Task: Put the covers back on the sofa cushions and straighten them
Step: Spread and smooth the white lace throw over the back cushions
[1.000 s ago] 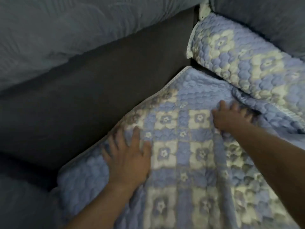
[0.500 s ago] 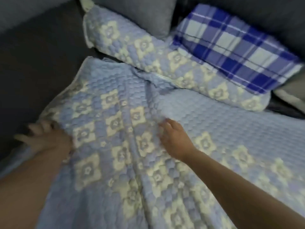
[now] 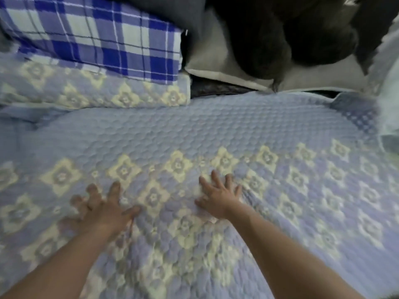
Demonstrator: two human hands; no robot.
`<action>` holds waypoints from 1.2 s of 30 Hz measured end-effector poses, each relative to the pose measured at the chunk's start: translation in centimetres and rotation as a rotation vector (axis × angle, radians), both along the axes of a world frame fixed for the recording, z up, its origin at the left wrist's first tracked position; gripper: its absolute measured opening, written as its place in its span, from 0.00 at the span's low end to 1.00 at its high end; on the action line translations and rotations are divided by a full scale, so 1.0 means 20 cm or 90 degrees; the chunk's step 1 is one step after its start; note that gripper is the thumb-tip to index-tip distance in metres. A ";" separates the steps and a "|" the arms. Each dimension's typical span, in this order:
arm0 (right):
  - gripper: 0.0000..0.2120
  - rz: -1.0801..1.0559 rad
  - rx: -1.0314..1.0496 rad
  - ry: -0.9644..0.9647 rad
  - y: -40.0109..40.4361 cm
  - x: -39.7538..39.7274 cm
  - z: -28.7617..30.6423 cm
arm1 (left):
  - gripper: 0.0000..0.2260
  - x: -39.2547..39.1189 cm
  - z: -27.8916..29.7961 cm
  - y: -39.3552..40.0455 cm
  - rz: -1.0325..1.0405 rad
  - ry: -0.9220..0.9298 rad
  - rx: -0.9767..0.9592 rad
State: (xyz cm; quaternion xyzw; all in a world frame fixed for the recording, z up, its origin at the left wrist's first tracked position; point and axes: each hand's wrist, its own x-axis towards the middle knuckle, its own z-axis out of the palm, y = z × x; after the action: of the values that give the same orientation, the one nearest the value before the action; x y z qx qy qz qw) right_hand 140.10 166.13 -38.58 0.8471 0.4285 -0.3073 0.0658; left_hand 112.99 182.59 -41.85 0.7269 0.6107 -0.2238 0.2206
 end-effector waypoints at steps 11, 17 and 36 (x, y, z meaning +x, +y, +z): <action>0.31 -0.361 0.118 -0.261 -0.75 1.43 0.02 | 0.43 1.01 0.09 -0.80 0.091 0.010 -0.008; 0.17 -0.092 0.145 -0.206 -0.76 1.59 0.00 | 0.45 1.08 0.18 -0.80 0.125 0.045 -0.017; 0.21 -0.451 -0.165 -0.211 -1.88 1.66 0.29 | 0.31 1.22 0.33 -1.79 -0.133 -0.118 0.124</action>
State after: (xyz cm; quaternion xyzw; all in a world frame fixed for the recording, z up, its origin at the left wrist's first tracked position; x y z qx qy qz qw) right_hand 173.39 128.48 -32.71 0.9650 0.0519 -0.2217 0.1300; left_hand 137.36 146.76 -35.26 0.8217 0.5278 -0.1170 0.1803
